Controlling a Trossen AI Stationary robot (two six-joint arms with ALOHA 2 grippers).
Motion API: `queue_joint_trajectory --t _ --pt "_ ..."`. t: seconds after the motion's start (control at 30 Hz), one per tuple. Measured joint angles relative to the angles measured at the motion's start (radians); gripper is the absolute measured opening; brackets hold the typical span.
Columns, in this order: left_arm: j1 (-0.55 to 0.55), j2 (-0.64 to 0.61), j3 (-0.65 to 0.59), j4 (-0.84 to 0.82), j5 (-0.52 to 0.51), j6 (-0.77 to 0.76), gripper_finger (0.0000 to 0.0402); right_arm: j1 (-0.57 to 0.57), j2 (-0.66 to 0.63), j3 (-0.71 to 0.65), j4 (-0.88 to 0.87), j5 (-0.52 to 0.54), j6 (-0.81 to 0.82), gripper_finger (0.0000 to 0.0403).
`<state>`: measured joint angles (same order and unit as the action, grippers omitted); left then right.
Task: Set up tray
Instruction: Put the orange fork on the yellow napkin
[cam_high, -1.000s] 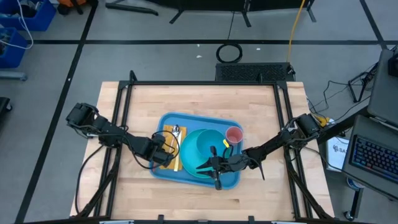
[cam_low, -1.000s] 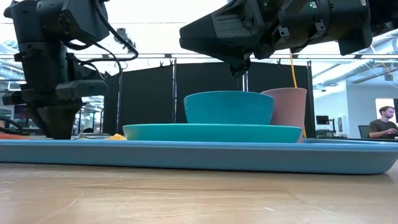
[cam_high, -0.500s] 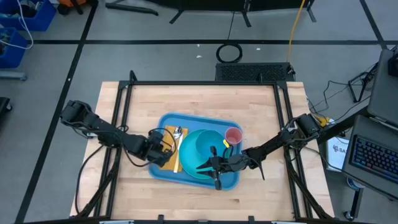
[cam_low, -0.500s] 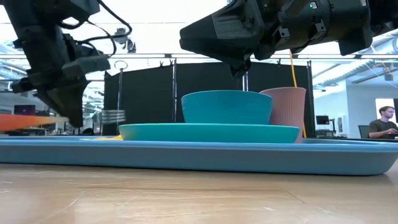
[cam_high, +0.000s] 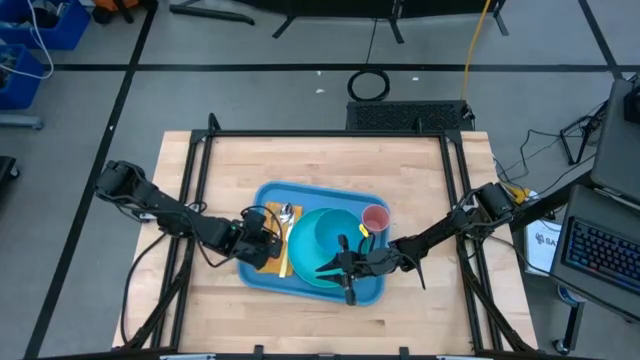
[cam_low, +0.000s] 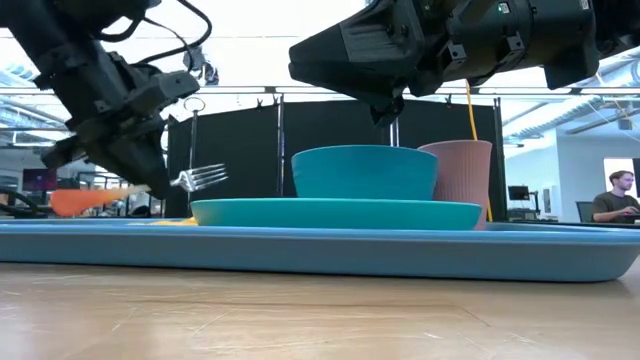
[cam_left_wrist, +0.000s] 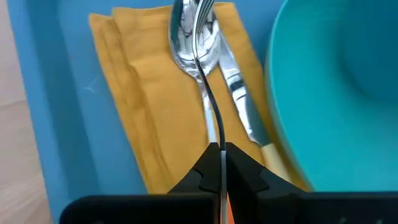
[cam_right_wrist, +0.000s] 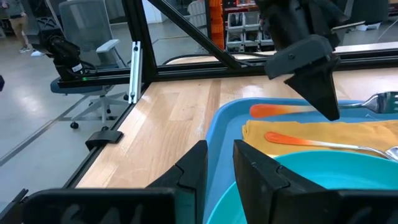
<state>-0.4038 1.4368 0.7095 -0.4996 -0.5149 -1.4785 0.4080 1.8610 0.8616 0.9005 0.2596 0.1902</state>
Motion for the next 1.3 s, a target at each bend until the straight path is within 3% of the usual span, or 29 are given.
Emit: queue_joint_trajectory --t 0.17,0.33,0.73,1.3 --pt "0.005 0.0 -0.044 0.057 -0.014 -0.023 0.0015 0.0 0.0 0.0 0.0 -0.001 0.0 0.007" --pt "0.006 0.0 -0.113 0.238 -0.037 -0.001 0.0007 0.0 0.0 0.0 0.0 0.0 0.0 0.007" --pt "0.011 0.0 -0.231 0.401 -0.055 -0.043 0.0017 0.0 0.0 0.0 -0.002 0.0 0.0 0.007" --pt "0.011 0.002 -0.231 0.421 -0.066 -0.047 0.0016 0.0 0.0 0.0 -0.015 0.0 0.007 0.007"
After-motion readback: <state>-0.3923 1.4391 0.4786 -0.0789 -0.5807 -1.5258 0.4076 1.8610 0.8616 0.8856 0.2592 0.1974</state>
